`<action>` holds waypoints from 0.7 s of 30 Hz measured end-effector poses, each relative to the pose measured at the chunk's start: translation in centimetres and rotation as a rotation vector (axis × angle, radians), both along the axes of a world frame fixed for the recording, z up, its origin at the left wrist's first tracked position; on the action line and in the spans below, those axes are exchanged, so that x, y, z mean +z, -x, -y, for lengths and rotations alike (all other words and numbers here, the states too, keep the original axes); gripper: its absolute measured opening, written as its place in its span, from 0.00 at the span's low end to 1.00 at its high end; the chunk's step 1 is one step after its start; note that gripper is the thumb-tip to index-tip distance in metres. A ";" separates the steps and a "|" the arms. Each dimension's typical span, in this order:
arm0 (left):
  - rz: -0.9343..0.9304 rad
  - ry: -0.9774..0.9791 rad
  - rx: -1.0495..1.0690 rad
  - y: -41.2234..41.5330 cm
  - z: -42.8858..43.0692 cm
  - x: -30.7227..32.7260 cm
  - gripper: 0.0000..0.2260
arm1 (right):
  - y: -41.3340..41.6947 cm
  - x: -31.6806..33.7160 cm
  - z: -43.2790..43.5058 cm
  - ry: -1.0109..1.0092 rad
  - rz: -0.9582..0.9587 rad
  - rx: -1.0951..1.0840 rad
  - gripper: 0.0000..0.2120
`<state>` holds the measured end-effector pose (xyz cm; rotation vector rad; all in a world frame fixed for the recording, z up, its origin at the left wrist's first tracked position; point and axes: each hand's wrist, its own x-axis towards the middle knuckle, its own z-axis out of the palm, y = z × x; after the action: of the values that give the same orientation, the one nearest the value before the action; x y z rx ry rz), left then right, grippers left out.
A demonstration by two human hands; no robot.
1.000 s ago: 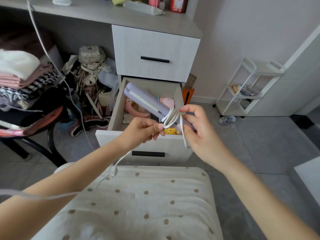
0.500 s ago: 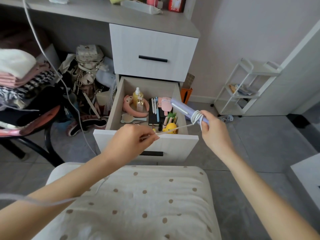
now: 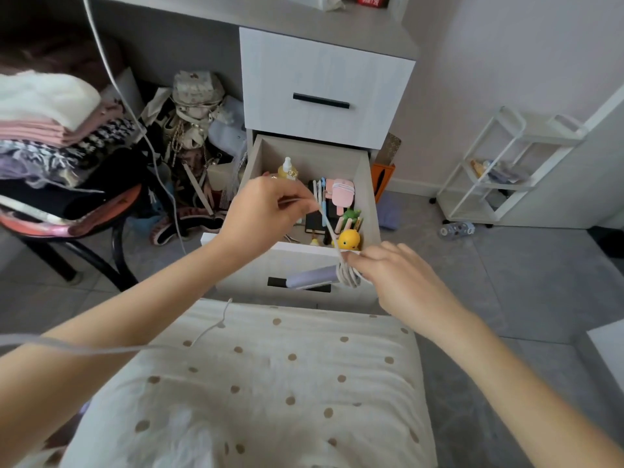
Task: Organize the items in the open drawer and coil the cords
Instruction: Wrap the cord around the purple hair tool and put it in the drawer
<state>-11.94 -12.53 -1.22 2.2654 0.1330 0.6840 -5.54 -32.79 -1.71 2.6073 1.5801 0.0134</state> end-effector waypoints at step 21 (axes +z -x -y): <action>-0.231 0.548 -0.005 -0.1 -1.2 -1.4 0.10 | 0.3 2.4 -1.4 -0.988 -0.875 -0.361 0.17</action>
<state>-11.89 -11.37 -2.64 1.8034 0.3774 0.3251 -5.81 -31.34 0.71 4.0447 1.4447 -0.5951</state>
